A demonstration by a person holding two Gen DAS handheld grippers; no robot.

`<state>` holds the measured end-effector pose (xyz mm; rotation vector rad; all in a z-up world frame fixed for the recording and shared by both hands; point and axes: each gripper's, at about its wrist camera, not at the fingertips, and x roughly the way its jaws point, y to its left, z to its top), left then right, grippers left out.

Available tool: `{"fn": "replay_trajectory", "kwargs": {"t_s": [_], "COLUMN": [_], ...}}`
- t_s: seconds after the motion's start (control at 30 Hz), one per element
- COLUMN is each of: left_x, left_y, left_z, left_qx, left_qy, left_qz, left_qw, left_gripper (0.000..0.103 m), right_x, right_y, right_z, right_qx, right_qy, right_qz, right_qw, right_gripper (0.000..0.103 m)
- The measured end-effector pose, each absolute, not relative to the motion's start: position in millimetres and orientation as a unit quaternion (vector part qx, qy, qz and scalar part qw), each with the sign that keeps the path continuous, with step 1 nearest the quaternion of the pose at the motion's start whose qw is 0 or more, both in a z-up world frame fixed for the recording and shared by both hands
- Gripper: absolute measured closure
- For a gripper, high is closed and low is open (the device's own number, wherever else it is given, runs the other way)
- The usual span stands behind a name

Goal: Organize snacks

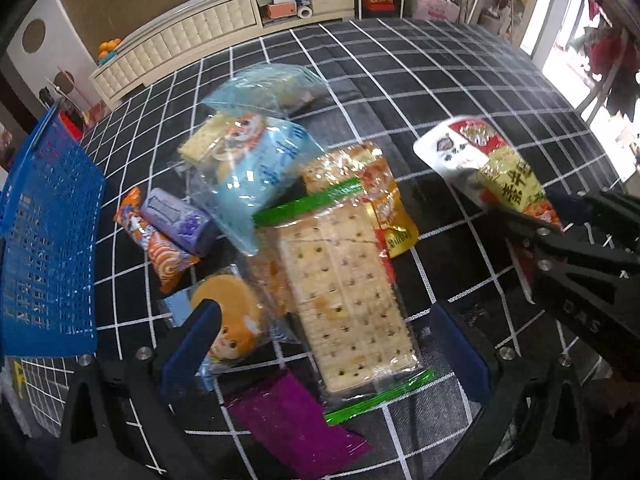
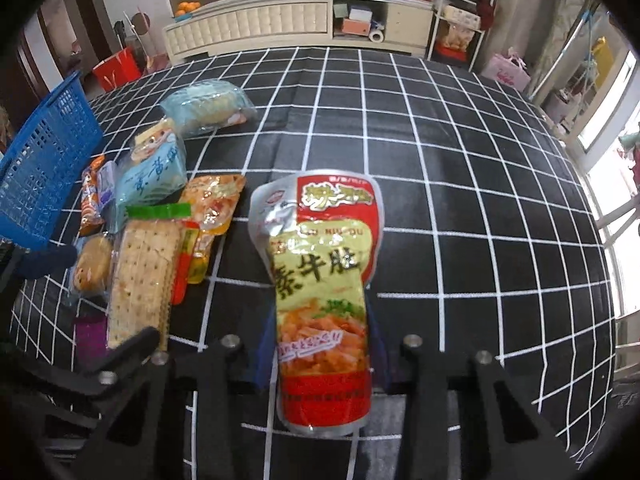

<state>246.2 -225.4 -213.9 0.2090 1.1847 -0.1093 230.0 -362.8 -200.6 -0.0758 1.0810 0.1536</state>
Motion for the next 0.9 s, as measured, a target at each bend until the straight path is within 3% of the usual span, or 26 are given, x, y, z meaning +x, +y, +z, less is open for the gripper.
{"fn": "replay_trajectory", "kwargs": {"t_s": [0.27, 0.33, 0.47, 0.83, 0.9], "left_x": [250, 248, 240, 233, 231], "left_y": [-233, -237, -249, -242, -238], "left_z": [-232, -232, -228, -226, -223], "left_qx": [0.101, 0.106, 0.118, 0.089, 0.084], "left_qy": [0.575, 0.572, 0.567, 0.56, 0.558], "left_qz": [-0.023, -0.027, -0.058, -0.082, -0.093], "left_qw": [0.812, 0.813, 0.813, 0.819, 0.821], "left_gripper": [0.001, 0.008, 0.042, 0.05, 0.078], "right_x": [226, 227, 226, 226, 227], "right_y": [-363, -365, -365, -366, -368], "right_z": [-195, -194, -192, -196, -195], "right_qx": [-0.04, -0.037, -0.037, -0.029, -0.01], "right_qy": [0.501, 0.499, 0.496, 0.497, 0.499], "right_qz": [0.085, 0.086, 0.087, 0.092, 0.1], "right_qw": [0.86, 0.861, 0.863, 0.862, 0.861], "right_gripper": [0.059, 0.059, 0.058, 0.058, 0.058]}}
